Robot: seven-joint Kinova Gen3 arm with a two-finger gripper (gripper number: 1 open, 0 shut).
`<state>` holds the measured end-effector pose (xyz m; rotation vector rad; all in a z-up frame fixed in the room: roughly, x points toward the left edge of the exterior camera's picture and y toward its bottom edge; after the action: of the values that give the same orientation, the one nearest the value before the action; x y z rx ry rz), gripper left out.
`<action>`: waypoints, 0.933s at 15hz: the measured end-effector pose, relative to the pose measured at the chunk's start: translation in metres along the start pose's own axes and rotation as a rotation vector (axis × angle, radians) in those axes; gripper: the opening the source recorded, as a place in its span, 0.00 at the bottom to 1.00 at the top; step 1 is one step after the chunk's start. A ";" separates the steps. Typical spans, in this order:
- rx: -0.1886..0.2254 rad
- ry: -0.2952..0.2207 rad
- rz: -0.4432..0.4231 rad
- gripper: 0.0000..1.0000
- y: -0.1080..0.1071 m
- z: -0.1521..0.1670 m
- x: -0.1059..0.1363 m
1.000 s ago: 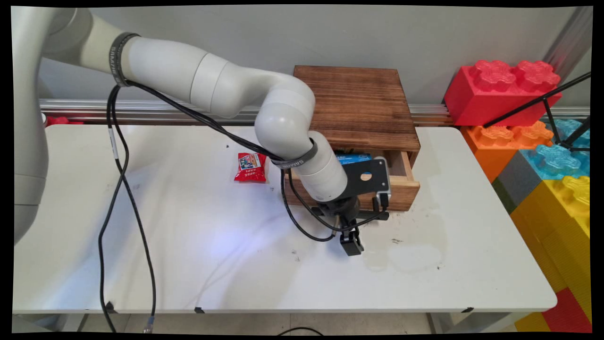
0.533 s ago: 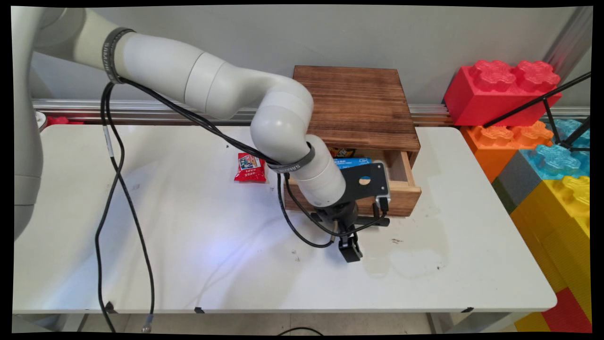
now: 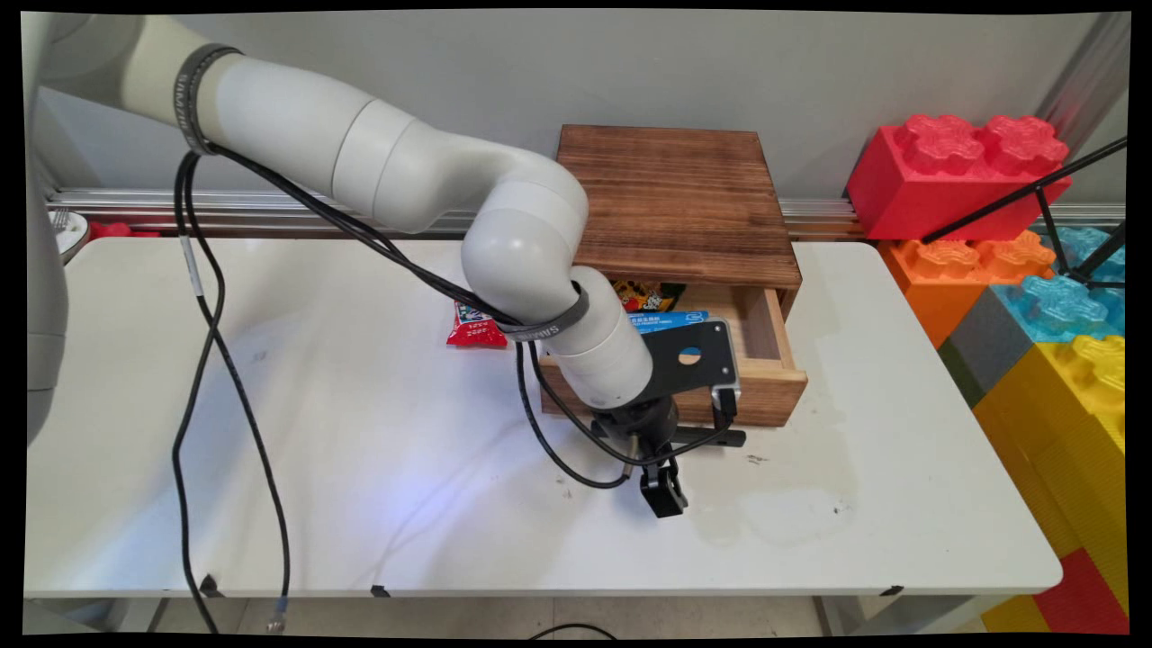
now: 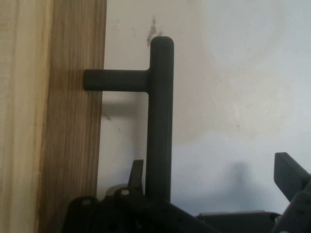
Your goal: Open the drawer
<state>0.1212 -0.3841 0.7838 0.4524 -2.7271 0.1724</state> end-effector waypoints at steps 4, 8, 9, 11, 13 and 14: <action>-0.013 0.005 -0.003 1.00 0.009 -0.005 -0.001; -0.029 0.009 -0.004 1.00 0.019 -0.011 -0.001; -0.033 0.010 -0.005 1.00 0.022 -0.012 -0.002; -0.039 0.012 -0.003 1.00 0.026 -0.015 -0.002; -0.044 0.015 0.002 1.00 0.031 -0.017 -0.003; -0.046 0.015 0.005 1.00 0.032 -0.018 -0.003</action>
<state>0.1190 -0.3501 0.7971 0.4294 -2.7118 0.1141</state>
